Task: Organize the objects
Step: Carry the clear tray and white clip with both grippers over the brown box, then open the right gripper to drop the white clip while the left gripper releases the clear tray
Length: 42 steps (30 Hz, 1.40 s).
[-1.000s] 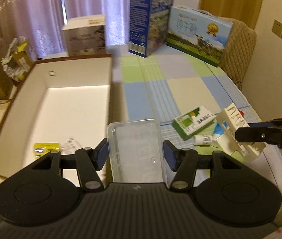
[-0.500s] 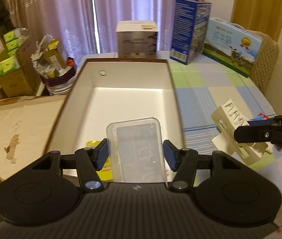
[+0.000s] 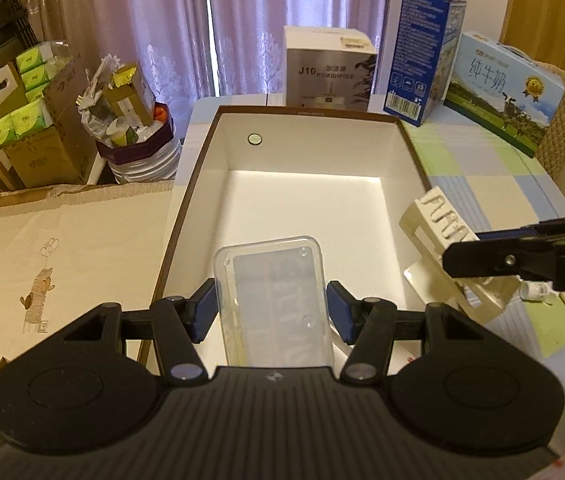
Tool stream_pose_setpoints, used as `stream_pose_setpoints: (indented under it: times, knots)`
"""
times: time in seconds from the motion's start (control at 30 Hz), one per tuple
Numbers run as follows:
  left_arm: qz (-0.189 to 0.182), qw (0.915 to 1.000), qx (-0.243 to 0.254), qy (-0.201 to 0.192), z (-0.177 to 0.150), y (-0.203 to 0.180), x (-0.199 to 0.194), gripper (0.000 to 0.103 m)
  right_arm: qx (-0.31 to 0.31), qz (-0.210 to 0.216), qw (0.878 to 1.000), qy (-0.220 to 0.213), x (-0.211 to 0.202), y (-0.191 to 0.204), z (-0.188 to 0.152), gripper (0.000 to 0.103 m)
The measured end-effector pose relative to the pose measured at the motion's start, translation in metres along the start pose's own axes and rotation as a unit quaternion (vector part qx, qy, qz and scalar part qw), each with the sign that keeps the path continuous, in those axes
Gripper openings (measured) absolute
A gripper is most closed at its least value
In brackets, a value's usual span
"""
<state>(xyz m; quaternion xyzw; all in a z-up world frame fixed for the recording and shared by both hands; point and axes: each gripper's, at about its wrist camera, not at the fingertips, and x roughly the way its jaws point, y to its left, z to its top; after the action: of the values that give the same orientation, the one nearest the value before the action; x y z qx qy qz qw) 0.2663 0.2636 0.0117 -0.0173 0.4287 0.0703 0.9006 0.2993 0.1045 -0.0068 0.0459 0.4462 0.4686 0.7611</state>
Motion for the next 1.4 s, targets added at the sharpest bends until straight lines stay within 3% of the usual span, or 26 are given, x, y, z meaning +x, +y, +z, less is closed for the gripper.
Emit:
stream_pose_setpoints:
  times: [0.33,0.63,1.0,1.17,1.37,1.4]
  knots:
    - [-0.013,0.9990,0.013,0.041,0.015,0.009,0.061,0.053,-0.001,-0.070,0.997,0.036,0.058,-0.015,0.013,0.023]
    - [-0.016,0.9970,0.025,0.071,0.028,0.013,0.109,0.053,-0.056,-0.145,0.986,0.052,0.093,-0.018,0.022,0.023]
    - [-0.020,0.9955,0.032,0.087,0.041,0.014,0.146,0.054,-0.083,-0.166,0.982,0.041,0.103,-0.026,0.032,0.025]
    - [-0.021,0.9953,0.038,0.087,0.045,0.012,0.154,0.054,-0.079,-0.162,0.983,0.039,0.095,-0.026,0.032,0.039]
    - [-0.024,0.9952,0.047,0.082,0.046,0.009,0.158,0.054,-0.089,-0.160,0.982,0.041,0.087,-0.019,0.028,0.050]
    - [-0.025,0.9953,0.048,0.080,0.045,0.009,0.157,0.059,-0.089,-0.159,0.983,0.039,0.084,-0.018,0.027,0.051]
